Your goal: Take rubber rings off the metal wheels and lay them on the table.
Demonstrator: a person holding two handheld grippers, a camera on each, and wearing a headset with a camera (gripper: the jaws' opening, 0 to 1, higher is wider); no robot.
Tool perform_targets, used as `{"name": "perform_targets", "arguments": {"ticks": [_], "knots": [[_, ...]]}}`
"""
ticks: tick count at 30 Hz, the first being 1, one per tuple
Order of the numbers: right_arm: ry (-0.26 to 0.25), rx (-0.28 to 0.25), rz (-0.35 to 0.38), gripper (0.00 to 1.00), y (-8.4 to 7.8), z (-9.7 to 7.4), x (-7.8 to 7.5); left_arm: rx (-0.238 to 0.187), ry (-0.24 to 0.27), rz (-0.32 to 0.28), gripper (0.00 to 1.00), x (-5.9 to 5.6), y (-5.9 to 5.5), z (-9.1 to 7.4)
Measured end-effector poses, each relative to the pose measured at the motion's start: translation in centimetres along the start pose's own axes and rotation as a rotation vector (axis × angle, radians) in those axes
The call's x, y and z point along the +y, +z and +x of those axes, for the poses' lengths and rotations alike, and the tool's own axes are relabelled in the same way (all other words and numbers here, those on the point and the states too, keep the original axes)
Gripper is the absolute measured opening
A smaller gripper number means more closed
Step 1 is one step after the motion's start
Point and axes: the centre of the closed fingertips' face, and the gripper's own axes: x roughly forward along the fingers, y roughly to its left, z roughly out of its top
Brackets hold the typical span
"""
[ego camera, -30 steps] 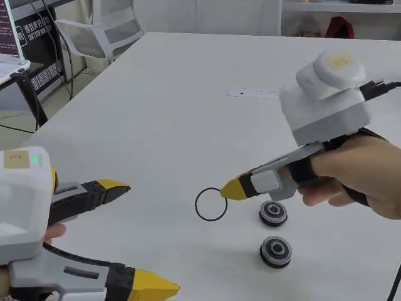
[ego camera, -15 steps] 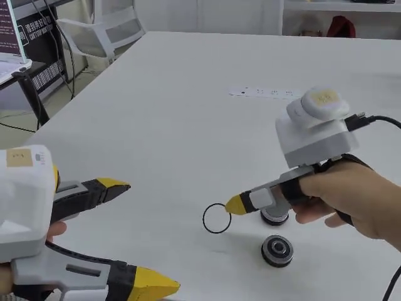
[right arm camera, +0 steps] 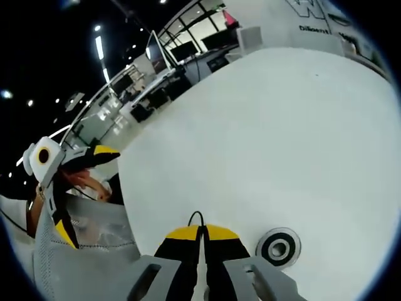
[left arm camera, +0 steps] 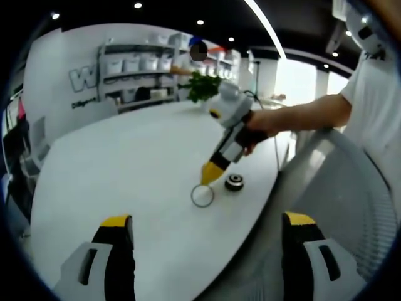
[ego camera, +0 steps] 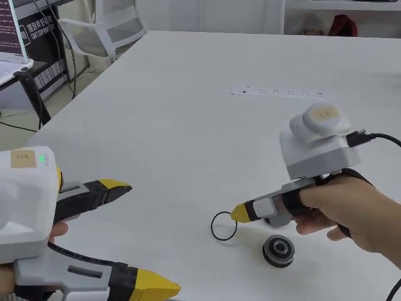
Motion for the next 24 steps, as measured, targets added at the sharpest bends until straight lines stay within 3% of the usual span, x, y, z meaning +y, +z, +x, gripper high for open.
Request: {"name": "perform_targets", "arguments": {"ticks": [18,24], "knots": [[-0.043,0.027,-0.019,0.03,-0.9,0.3,-1.2,0.034,-0.022,0.011,0.99,-0.3,-0.6,0.3],[-0.035,0.024,-0.015,0.06,-0.8,0.0,-0.8,0.036,-0.026,0.009,1.00,-0.4,-0.6,0.3]]}}
